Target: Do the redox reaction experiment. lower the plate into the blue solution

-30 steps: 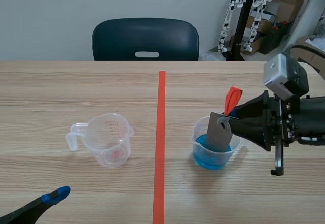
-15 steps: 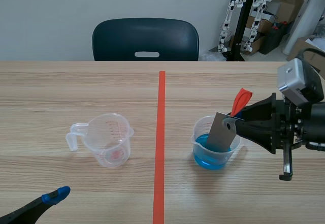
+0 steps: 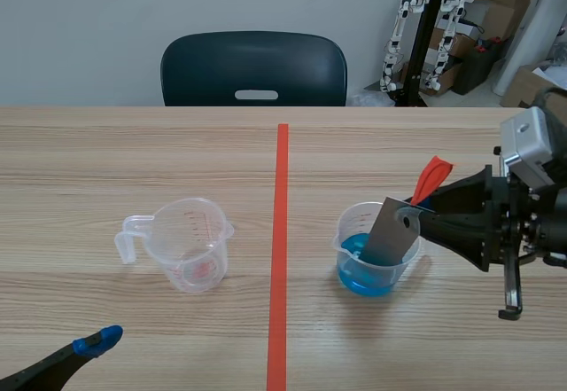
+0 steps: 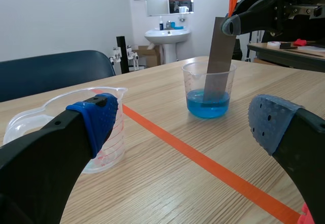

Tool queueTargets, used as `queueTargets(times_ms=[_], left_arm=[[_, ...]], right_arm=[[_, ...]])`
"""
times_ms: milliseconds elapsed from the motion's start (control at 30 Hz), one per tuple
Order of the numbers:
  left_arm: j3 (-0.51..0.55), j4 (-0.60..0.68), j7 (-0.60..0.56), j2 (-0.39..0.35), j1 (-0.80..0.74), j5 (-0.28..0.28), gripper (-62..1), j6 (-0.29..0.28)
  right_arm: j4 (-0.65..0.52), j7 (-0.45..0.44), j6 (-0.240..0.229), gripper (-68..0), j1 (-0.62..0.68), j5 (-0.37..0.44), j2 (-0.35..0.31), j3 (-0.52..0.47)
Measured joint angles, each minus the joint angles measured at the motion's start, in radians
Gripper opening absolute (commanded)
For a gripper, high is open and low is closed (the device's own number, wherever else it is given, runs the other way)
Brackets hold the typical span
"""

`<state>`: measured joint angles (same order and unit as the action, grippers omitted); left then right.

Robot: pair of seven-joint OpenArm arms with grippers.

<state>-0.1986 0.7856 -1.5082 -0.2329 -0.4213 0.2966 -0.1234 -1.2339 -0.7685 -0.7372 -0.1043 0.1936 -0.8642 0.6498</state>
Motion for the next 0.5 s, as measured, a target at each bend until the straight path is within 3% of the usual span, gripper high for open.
queueTargets(times_ms=[500], left_arm=[[0.000,0.000,0.000,0.000,0.000,0.000,-6.7,0.000]], right_arm=[[0.005,0.036,0.016,-66.9,0.000,0.000,0.033,0.000]])
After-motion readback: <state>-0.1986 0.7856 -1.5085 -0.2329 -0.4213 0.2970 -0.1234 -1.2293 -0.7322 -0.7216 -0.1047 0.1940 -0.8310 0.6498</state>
